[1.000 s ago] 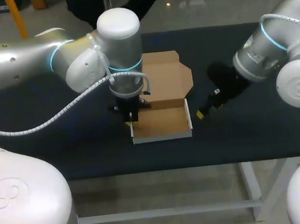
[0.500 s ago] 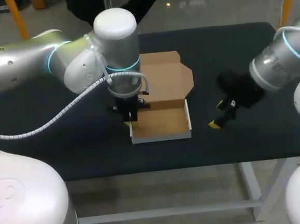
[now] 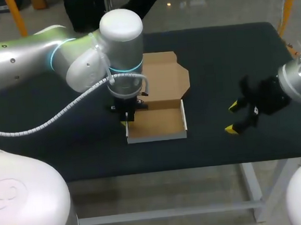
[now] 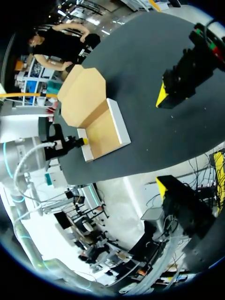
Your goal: Assemble the packaging by folding the flat box into shape, placing the metal phone stand inside, and closing the box properly
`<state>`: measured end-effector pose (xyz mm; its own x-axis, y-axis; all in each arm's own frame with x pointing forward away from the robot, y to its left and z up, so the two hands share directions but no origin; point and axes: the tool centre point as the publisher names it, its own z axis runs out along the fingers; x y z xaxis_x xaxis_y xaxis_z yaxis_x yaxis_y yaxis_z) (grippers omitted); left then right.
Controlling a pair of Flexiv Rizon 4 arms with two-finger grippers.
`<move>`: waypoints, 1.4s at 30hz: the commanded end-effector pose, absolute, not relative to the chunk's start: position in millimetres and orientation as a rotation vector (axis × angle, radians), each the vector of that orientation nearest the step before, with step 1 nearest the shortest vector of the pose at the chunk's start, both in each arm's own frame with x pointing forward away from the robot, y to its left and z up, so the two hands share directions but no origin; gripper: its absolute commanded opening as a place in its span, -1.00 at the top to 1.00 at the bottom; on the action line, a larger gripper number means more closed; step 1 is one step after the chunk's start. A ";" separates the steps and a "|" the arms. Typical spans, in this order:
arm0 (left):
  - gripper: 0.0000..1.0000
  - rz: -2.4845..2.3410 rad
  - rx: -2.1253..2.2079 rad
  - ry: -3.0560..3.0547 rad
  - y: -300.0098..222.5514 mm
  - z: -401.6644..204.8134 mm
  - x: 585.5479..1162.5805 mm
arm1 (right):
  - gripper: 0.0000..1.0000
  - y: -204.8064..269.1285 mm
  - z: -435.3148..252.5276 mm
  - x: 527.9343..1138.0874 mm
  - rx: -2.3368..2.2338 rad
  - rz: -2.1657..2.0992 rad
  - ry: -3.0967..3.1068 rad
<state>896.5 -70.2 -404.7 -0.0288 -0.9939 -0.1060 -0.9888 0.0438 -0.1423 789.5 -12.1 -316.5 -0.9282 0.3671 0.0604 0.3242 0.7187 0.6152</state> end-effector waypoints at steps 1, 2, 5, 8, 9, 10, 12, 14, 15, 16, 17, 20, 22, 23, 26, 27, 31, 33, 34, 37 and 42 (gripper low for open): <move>1.00 0.035 -2.007 2.077 -74.5 -408.8 897.8 | -1.00 -11.7 -316.1 786.5 0.560 1.002 2.850; 1.00 0.048 -1.993 2.070 -74.2 -409.3 898.1 | -1.00 -11.5 -316.1 786.4 0.560 1.000 2.850; 1.00 0.093 -1.945 2.042 -73.2 -410.9 899.4 | -1.00 -10.8 -315.7 785.5 0.550 0.996 2.852; 1.00 0.141 -1.896 2.010 -72.2 -411.6 900.7 | -1.00 -9.8 -315.2 784.7 0.542 0.990 2.853; 1.00 0.166 -1.872 1.990 -71.8 -412.0 901.2 | -1.00 -9.4 -315.2 784.5 0.541 0.988 2.854; 1.00 0.181 -1.859 1.980 -71.3 -412.7 901.7 | -1.00 -9.1 -315.1 784.3 0.538 0.988 2.854; 1.00 0.198 -1.841 1.982 -70.8 -412.7 902.2 | -1.00 -8.5 -315.0 783.7 0.533 0.985 2.855; 1.00 0.207 -1.834 1.976 -69.8 -413.2 902.9 | -1.00 -8.3 -315.0 783.7 0.532 0.984 2.855; 1.00 0.206 -1.835 1.978 -69.3 -413.3 903.0 | -1.00 -8.2 -315.0 783.6 0.531 0.984 2.855; 1.00 0.206 -1.835 1.979 -68.8 -413.4 903.1 | -1.00 -8.1 -315.1 783.5 0.531 0.984 2.855; 1.00 0.206 -1.835 1.980 -68.5 -413.6 903.2 | -1.00 -8.0 -315.1 783.5 0.532 0.985 2.855; 1.00 0.172 -1.857 1.999 -67.1 -414.1 903.0 | -1.00 -7.8 -315.1 783.4 0.531 0.986 2.855; 1.00 0.141 -1.880 2.025 -66.5 -413.3 902.2 | -1.00 -7.6 -315.1 783.4 0.532 0.985 2.856; 1.00 0.117 -1.898 2.041 -66.6 -413.0 901.5 | -1.00 -7.5 -315.2 783.4 0.533 0.984 2.856; 1.00 0.059 -1.941 2.083 -66.2 -412.4 900.3 | -1.00 -7.3 -315.3 783.4 0.532 0.984 2.858; 1.00 0.043 -1.953 2.096 -66.0 -411.7 899.9 | -1.00 -7.3 -315.3 783.4 0.533 0.984 2.858; 0.65 -0.020 -1.975 2.131 -65.8 -410.1 897.9 | -1.00 -7.3 -315.6 783.3 0.537 0.982 2.860; 0.37 -0.064 -1.970 2.167 -66.4 -408.7 896.4 | -1.00 -7.4 -315.7 783.2 0.539 0.984 2.860; 0.34 -0.075 -1.972 2.167 -66.8 -408.1 895.8 | -1.00 -7.4 -315.7 783.2 0.541 0.984 2.860; 0.02 -0.133 -1.967 2.199 -68.3 -404.7 893.5 | -1.00 -7.5 -315.9 783.3 0.544 0.985 2.861; -1.00 -0.232 -1.952 2.232 -71.2 -397.7 889.4 | -1.00 -7.6 -316.2 783.4 0.548 0.981 2.863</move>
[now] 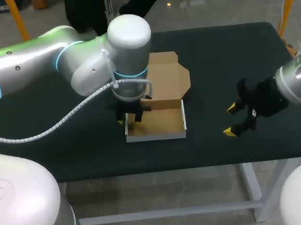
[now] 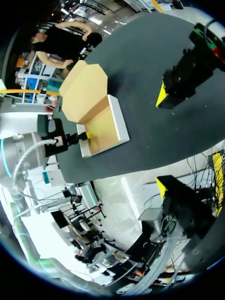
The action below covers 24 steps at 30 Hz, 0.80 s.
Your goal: Assemble the packaging by folding the flat box into shape, placing the metal phone stand inside, and closing the box properly
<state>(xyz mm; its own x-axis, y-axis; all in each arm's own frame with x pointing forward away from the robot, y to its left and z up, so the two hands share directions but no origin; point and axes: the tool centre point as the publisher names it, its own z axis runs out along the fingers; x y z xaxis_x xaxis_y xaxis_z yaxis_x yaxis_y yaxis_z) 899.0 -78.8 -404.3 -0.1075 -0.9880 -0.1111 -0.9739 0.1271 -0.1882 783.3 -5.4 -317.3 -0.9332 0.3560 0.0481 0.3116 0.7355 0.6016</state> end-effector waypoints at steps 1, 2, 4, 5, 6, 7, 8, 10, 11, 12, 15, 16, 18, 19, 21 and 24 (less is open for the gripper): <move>-1.00 -0.256 -1.945 2.228 -71.5 -395.8 888.5 | -1.00 -7.6 -316.2 783.4 0.549 0.981 2.863; -1.00 -0.285 -1.941 2.242 -71.8 -393.1 887.2 | -1.00 -7.8 -316.2 783.5 0.551 0.981 2.862; -1.00 -0.339 -1.930 2.253 -72.7 -386.8 883.8 | -1.00 -8.8 -316.0 783.6 0.556 0.979 2.860; -1.00 -0.372 -1.922 2.272 -73.0 -383.1 881.8 | -1.00 -9.3 -315.8 783.7 0.558 0.979 2.859; -1.00 -0.405 -1.914 2.282 -73.4 -378.9 879.1 | -1.00 -9.9 -315.7 783.8 0.559 0.980 2.859; -1.00 -0.427 -1.901 2.289 -73.6 -375.3 877.2 | -1.00 -10.4 -315.6 783.9 0.562 0.982 2.858; -1.00 -0.459 -1.883 2.301 -73.9 -371.6 875.7 | -1.00 -10.5 -315.6 783.9 0.566 0.980 2.856; -1.00 -0.522 -1.854 2.336 -74.0 -363.2 870.9 | -1.00 -11.3 -315.4 784.0 0.568 0.980 2.854; -1.00 -0.556 -1.832 2.353 -74.0 -359.0 868.2 | -1.00 -11.5 -315.3 784.0 0.571 0.980 2.852; -1.00 -0.600 -1.811 2.386 -73.7 -354.3 864.8 | -1.00 -11.9 -315.3 784.2 0.573 0.980 2.852; -1.00 -0.698 -1.723 2.470 -71.9 -339.7 852.2 | -1.00 -13.7 -315.0 784.8 0.586 0.984 2.847; -1.00 -0.716 -1.704 2.485 -71.2 -335.9 848.9 | -1.00 -14.4 -314.8 785.1 0.594 0.987 2.845; -1.00 -0.751 -1.643 2.538 -70.1 -330.9 842.6 | -1.00 -15.5 -314.3 785.4 0.598 0.990 2.844; -1.00 -0.776 -1.613 2.566 -69.0 -327.1 838.0 | -1.00 -16.4 -313.8 785.3 0.604 0.994 2.841; -1.00 -0.807 -1.568 2.602 -66.8 -322.2 831.2 | -1.00 -18.3 -313.5 785.5 0.612 1.000 2.838; -1.00 -0.834 -1.517 2.638 -62.6 -315.5 821.9 | -1.00 -20.1 -313.1 785.6 0.622 1.003 2.835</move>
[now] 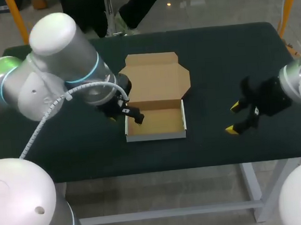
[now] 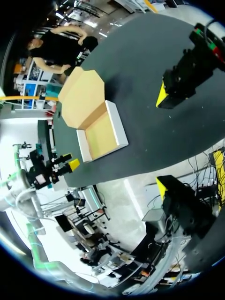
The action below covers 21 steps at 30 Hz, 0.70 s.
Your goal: Assemble the packaging by folding the flat box into shape, placing the metal phone stand inside, and closing the box properly
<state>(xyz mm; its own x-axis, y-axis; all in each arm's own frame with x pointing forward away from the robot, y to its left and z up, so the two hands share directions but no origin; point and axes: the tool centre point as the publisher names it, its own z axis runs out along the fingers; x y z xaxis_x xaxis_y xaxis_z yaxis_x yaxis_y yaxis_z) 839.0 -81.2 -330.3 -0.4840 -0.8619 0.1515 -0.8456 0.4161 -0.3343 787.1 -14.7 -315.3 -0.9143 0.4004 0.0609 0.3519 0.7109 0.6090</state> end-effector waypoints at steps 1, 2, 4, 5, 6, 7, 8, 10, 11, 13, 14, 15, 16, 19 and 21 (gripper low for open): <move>-1.00 -0.843 -1.506 2.648 -60.6 -312.7 818.5 | -1.00 -20.9 -312.5 785.3 0.625 1.004 2.833; -1.00 -0.850 -1.488 2.655 -58.0 -309.1 814.8 | -1.00 -21.9 -311.7 785.1 0.646 0.998 2.831; -1.00 -0.871 -1.476 2.669 -52.5 -302.4 808.7 | -1.00 -23.5 -309.7 785.3 0.666 0.999 2.833; -1.00 -0.872 -1.476 2.668 -49.8 -299.7 806.5 | -1.00 -24.3 -308.3 785.7 0.699 0.990 2.835; -1.00 -0.879 -1.476 2.667 -46.9 -297.1 804.4 | -1.00 -24.5 -307.2 786.4 0.715 0.983 2.835; -1.00 -0.882 -1.481 2.663 -43.6 -294.6 802.3 | -1.00 -24.9 -305.9 786.7 0.733 0.981 2.837; -1.00 -0.882 -1.493 2.654 -40.7 -292.9 800.6 | -1.00 -25.2 -304.6 787.5 0.770 0.970 2.838; -1.00 -0.890 -1.522 2.653 -33.7 -288.5 796.7 | -1.00 -25.9 -303.0 789.2 0.804 0.966 2.836; -1.00 -0.878 -1.541 2.631 -30.1 -286.4 794.7 | -1.00 -26.8 -301.8 789.7 0.844 0.959 2.834; -1.00 -0.862 -1.562 2.627 -24.2 -282.3 791.9 | -1.00 -27.5 -300.3 790.5 0.875 0.949 2.827; -1.00 -0.853 -1.589 2.612 -19.4 -278.9 790.0 | -1.00 -28.3 -298.6 790.4 0.913 0.942 2.819; -1.00 -0.843 -1.602 2.599 -17.4 -277.1 789.0 | -1.00 -28.7 -297.9 790.5 0.923 0.939 2.814; -1.00 -0.835 -1.608 2.600 -14.4 -273.8 786.8 | -1.00 -29.5 -296.5 789.9 0.920 0.940 2.813; -1.00 -0.816 -1.659 2.568 -8.4 -266.8 782.1 | -1.00 -30.8 -293.8 788.1 0.944 0.937 2.802; -1.00 -0.823 -1.674 2.573 -5.1 -262.5 778.6 | -1.00 -31.1 -292.8 787.3 0.975 0.931 2.796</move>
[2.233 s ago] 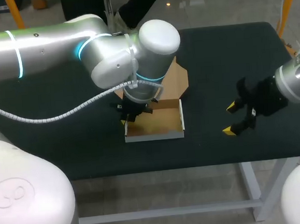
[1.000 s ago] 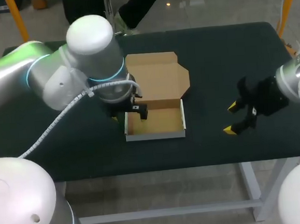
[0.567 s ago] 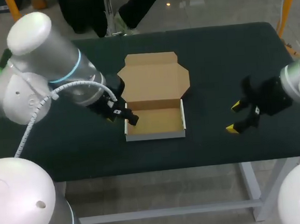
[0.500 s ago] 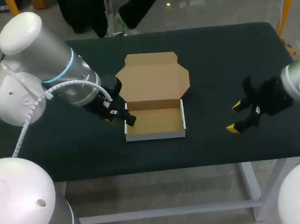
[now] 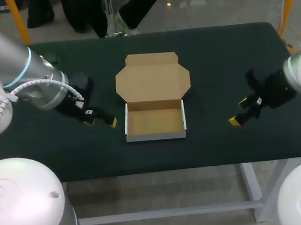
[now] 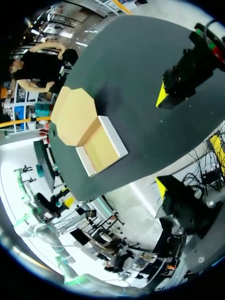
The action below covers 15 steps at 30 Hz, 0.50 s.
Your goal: Assemble the packaging by folding the flat box into shape, placing the metal phone stand inside, and closing the box properly
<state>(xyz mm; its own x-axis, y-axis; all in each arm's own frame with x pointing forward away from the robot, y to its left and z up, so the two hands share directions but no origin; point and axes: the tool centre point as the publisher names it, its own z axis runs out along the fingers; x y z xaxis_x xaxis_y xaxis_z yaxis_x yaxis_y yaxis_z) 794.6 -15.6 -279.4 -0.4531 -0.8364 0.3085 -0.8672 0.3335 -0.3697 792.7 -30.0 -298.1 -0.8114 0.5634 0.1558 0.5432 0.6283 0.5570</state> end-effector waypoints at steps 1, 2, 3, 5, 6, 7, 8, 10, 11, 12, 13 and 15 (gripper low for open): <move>-1.00 0.798 1.662 -2.503 -3.6 -261.2 777.1 | -1.00 -31.2 -292.4 786.9 0.982 0.932 2.798; -1.00 0.801 1.663 -2.494 -2.0 -259.9 775.7 | -1.00 -31.4 -292.1 786.2 1.013 0.922 2.799; -1.00 0.803 1.661 -2.490 -0.3 -258.7 773.6 | -1.00 -31.6 -291.7 786.2 1.032 0.913 2.797; -1.00 0.800 1.697 -2.469 2.4 -257.4 770.6 | -1.00 -32.7 -289.8 785.2 1.075 0.907 2.796; -1.00 0.799 1.706 -2.461 3.7 -256.5 769.2 | -1.00 -33.6 -288.5 784.0 1.077 0.907 2.793; -1.00 0.794 1.722 -2.455 4.7 -255.5 767.9 | -1.00 -34.5 -287.3 782.4 1.096 0.905 2.791; -1.00 0.787 1.736 -2.453 5.8 -254.3 766.8 | -1.00 -35.6 -285.9 781.2 1.122 0.900 2.784; -1.00 0.786 1.757 -2.438 8.1 -250.3 765.3 | -1.00 -38.1 -282.7 777.4 1.169 0.894 2.773; -1.00 0.778 1.775 -2.428 9.5 -248.0 764.3 | -1.00 -39.3 -281.0 775.8 1.192 0.888 2.763; -1.00 0.775 1.795 -2.410 11.0 -245.6 764.3 | -1.00 -40.6 -279.3 773.4 1.213 0.891 2.762; -1.00 0.768 1.796 -2.402 12.4 -243.6 764.3 | -1.00 -42.2 -277.7 771.6 1.255 0.887 2.748; -1.00 0.764 1.843 -2.372 15.2 -238.9 764.6 | -1.00 -45.7 -274.6 767.4 1.311 0.877 2.731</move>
